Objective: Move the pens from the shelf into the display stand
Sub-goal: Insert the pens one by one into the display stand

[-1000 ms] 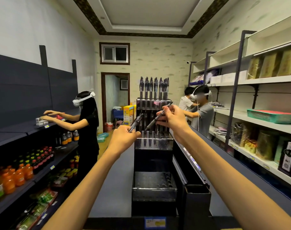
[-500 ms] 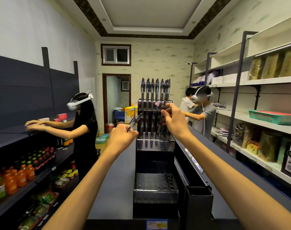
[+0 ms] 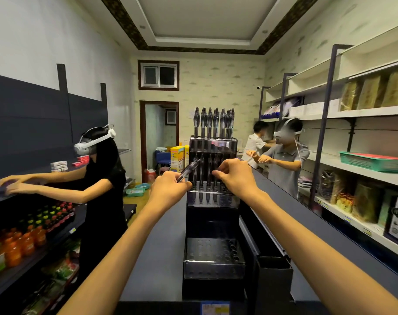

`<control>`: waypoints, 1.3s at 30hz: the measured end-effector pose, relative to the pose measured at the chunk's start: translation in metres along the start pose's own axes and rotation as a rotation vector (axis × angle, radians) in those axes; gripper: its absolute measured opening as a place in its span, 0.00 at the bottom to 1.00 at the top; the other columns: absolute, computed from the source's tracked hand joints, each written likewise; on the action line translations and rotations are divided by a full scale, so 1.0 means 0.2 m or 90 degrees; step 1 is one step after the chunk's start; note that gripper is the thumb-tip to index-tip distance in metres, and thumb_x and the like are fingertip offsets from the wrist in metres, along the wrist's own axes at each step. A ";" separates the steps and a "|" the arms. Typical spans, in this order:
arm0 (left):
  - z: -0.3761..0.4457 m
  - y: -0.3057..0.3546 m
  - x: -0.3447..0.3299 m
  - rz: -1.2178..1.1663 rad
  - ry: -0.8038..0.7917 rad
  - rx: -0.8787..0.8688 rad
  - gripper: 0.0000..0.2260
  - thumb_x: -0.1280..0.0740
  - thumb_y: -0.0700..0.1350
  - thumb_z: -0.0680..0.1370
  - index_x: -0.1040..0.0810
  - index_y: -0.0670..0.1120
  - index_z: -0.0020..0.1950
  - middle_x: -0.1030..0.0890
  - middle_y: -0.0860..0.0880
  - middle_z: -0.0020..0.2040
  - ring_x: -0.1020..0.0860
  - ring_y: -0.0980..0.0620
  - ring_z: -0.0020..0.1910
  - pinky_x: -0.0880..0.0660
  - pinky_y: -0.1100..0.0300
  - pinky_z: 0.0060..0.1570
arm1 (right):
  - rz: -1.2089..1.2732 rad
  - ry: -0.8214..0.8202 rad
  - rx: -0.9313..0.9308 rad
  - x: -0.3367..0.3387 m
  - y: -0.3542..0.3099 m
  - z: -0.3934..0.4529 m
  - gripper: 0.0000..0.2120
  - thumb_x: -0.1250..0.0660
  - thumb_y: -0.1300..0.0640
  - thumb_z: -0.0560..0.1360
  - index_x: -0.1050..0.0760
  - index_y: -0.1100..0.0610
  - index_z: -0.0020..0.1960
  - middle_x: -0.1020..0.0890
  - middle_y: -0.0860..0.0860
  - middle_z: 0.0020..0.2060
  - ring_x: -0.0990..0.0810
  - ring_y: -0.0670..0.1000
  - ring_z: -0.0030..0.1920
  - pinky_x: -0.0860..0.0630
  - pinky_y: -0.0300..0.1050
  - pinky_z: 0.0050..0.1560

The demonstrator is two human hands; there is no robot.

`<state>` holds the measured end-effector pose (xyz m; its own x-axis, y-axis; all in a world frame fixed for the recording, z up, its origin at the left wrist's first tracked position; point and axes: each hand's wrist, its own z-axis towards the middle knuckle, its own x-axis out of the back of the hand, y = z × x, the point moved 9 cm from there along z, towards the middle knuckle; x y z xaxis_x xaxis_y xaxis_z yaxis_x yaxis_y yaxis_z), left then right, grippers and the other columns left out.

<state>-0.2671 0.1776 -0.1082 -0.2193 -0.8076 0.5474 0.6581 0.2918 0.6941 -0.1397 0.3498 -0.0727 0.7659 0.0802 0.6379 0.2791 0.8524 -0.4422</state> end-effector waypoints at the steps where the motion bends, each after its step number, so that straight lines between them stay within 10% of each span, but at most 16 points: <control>1: 0.00 0.00 0.00 0.005 -0.002 0.000 0.16 0.30 0.46 0.73 0.31 0.49 0.28 0.28 0.51 0.27 0.29 0.51 0.31 0.35 0.59 0.32 | -0.002 0.004 0.000 0.01 0.00 -0.01 0.10 0.25 0.47 0.75 0.17 0.54 0.48 0.14 0.50 0.42 0.16 0.52 0.46 0.18 0.52 0.51; 12: 0.01 0.12 -0.04 0.148 -0.002 -0.032 0.08 0.32 0.53 0.77 0.26 0.50 0.44 0.21 0.48 0.41 0.23 0.45 0.44 0.32 0.55 0.39 | 0.424 -0.154 -0.023 0.04 -0.18 -0.15 0.11 0.22 0.49 0.72 0.14 0.55 0.48 0.12 0.50 0.41 0.17 0.44 0.41 0.23 0.39 0.43; 33: -0.03 0.18 -0.07 0.184 0.001 -0.106 0.10 0.33 0.54 0.74 0.30 0.51 0.44 0.25 0.52 0.37 0.25 0.48 0.39 0.36 0.56 0.32 | 0.738 -0.011 -0.294 0.03 0.00 -0.10 0.06 0.36 0.57 0.81 0.23 0.59 0.49 0.14 0.55 0.38 0.13 0.53 0.39 0.17 0.45 0.40; 39: -0.05 0.12 0.03 0.117 0.047 -0.086 0.13 0.32 0.49 0.74 0.33 0.49 0.33 0.25 0.49 0.33 0.26 0.43 0.38 0.36 0.56 0.34 | 0.469 0.117 -0.162 0.23 0.07 -0.01 0.08 0.37 0.55 0.84 0.26 0.60 0.57 0.18 0.58 0.49 0.16 0.56 0.50 0.15 0.51 0.46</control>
<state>-0.2461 0.1736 -0.0931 -0.0358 -0.7840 0.6197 0.7731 0.3712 0.5143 -0.0998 0.3632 -0.0515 0.8821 0.4706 0.0213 -0.2287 0.4673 -0.8540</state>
